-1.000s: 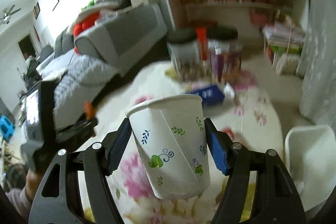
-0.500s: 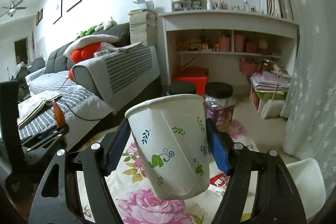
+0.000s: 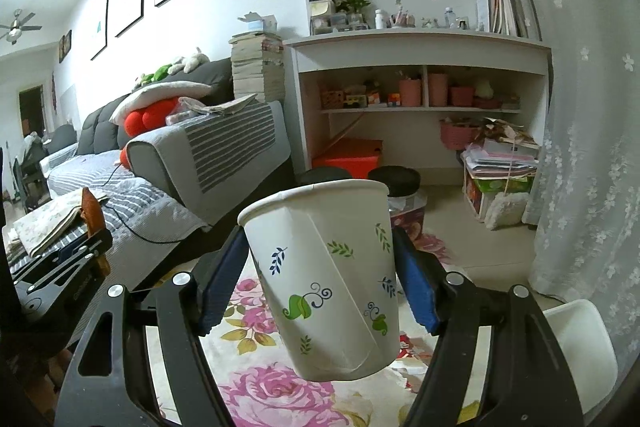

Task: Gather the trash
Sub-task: 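Carry the paper cup and orange peel over the white bin and open both tools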

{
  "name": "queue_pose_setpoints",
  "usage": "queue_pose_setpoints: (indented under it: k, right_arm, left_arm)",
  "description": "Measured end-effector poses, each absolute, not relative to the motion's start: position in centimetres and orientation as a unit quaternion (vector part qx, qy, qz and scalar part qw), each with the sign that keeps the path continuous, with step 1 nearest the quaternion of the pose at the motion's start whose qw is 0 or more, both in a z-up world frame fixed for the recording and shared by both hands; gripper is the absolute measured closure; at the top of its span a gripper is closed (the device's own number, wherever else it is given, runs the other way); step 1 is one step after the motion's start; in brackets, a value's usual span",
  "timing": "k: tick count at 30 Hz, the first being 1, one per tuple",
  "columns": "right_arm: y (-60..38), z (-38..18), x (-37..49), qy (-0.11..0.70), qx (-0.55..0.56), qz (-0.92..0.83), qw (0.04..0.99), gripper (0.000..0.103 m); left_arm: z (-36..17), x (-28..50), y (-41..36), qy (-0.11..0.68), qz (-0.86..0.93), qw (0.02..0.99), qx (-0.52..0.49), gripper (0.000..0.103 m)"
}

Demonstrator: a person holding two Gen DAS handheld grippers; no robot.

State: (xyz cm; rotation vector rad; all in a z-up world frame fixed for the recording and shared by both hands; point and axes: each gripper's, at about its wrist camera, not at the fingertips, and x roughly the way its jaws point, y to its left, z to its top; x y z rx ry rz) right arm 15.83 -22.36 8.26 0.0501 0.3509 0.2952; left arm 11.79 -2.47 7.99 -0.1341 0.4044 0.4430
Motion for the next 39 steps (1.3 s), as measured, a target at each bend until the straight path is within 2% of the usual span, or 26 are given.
queue_pose_setpoints:
  k: [19, 39]
  right_arm:
    - [-29.8, 8.7, 15.3, 0.167, 0.069, 0.096, 0.979, 0.034]
    - [-40.5, 9.0, 13.9, 0.159, 0.121, 0.001, 0.980, 0.032]
  left_arm:
    - [8.8, 12.7, -9.6, 0.203, 0.160, 0.965, -0.043, 0.084]
    - [9.7, 13.9, -20.2, 0.204, 0.077, 0.976, -0.002, 0.084]
